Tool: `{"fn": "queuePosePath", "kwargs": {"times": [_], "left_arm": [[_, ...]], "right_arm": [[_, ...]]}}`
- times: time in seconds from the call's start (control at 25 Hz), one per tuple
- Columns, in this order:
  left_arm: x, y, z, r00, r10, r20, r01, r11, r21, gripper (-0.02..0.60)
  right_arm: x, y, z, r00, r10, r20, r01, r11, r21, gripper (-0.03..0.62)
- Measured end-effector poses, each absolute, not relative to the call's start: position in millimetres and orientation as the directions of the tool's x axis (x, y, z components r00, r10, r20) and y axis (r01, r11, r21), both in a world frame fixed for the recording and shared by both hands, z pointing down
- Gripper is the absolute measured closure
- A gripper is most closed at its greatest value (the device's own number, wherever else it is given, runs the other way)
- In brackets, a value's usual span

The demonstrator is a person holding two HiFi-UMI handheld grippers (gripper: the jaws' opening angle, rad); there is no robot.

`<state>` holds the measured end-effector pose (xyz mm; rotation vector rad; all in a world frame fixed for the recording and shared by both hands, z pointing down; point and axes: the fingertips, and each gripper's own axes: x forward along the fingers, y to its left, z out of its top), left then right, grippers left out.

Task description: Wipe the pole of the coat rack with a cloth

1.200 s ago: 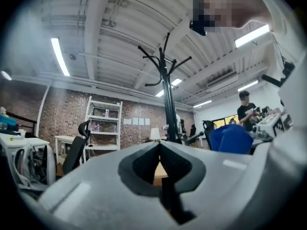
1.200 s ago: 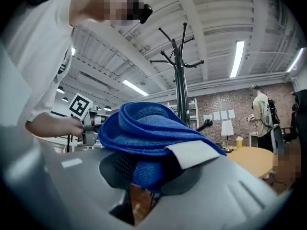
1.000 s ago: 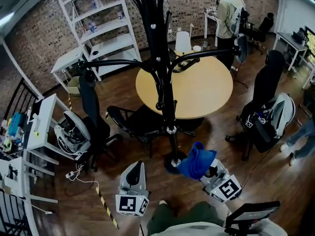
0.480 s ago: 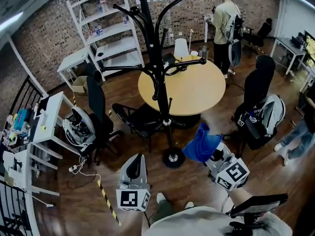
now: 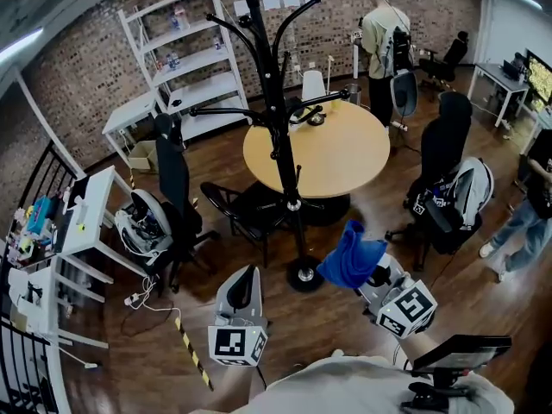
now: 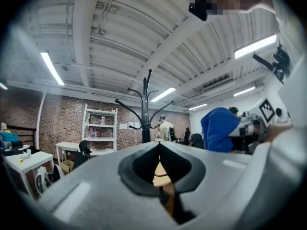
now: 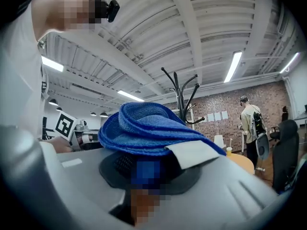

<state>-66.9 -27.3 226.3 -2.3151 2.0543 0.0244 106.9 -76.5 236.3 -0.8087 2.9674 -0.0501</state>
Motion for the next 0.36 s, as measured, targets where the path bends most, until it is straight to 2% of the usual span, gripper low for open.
{"fn": "queuePosePath", "kwargs": {"times": [0.36], "left_arm": [[-91.2, -11.8, 222.5, 0.147, -0.988, -0.051, -0.989, -0.146, -0.022, 0.580]], "right_arm": [[74.7, -59.3, 213.0, -0.850, -0.519, -0.090, -0.521, 0.853, 0.006, 0.496]]}}
